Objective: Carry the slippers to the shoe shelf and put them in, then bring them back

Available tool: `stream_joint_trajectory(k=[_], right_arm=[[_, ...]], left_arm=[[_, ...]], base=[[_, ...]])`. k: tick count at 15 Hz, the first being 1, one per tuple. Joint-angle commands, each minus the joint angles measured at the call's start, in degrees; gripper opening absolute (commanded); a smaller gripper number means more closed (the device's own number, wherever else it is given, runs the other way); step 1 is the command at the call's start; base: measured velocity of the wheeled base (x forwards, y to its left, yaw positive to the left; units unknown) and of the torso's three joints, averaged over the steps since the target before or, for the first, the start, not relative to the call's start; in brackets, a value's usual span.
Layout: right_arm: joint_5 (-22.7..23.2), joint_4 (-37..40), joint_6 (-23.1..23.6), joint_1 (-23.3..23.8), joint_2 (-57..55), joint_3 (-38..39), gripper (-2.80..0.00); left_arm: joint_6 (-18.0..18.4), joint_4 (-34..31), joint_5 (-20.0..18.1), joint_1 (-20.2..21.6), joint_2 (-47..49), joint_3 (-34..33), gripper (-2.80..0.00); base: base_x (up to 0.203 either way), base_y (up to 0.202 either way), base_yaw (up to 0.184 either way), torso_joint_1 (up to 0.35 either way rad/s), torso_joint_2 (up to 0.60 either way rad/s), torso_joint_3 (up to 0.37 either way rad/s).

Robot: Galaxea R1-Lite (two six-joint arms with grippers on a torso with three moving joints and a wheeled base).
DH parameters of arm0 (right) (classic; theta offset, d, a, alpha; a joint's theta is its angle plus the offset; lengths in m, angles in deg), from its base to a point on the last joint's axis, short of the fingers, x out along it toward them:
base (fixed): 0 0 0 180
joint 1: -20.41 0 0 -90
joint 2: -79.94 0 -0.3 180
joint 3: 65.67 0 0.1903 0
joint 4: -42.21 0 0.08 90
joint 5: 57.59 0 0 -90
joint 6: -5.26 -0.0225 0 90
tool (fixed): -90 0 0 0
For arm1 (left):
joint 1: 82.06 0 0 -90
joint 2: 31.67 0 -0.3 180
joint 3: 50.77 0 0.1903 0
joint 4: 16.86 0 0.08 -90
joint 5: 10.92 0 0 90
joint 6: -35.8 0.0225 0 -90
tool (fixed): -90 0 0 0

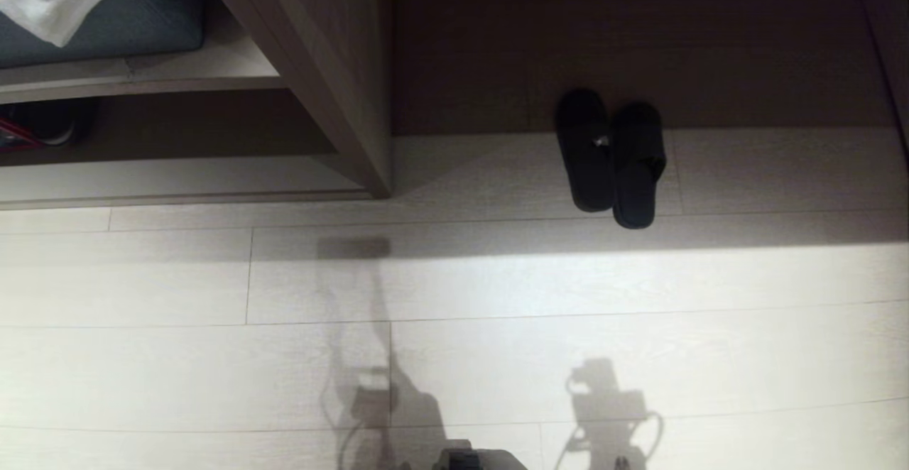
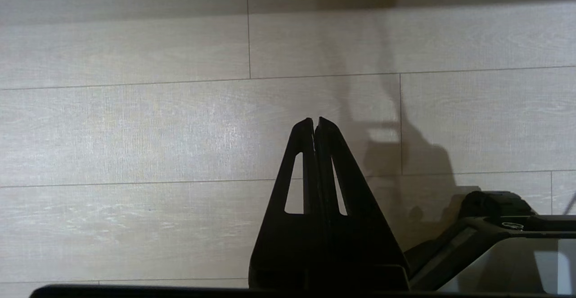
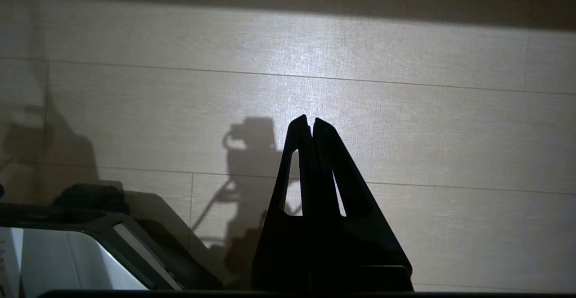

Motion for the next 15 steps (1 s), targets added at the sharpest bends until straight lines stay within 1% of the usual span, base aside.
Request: stream_joint_trajectory(k=[1, 15], right_arm=[[0.07, 0.00, 0.02, -0.05, -0.05, 0.00, -2.80], [-0.02, -0.01, 0.02, -0.04, -0.05, 0.00, -2.80]], left_arm=[[0.00, 0.12, 0.01, 0.02, 0.02, -0.01, -2.80], [0.00, 0.12, 0.01, 0.02, 0.02, -0.01, -2.80]], base=[[0.000, 0.000, 0.000, 0.002, 0.01, 0.204], [0.000, 0.000, 0.000, 0.002, 0.00, 0.204]])
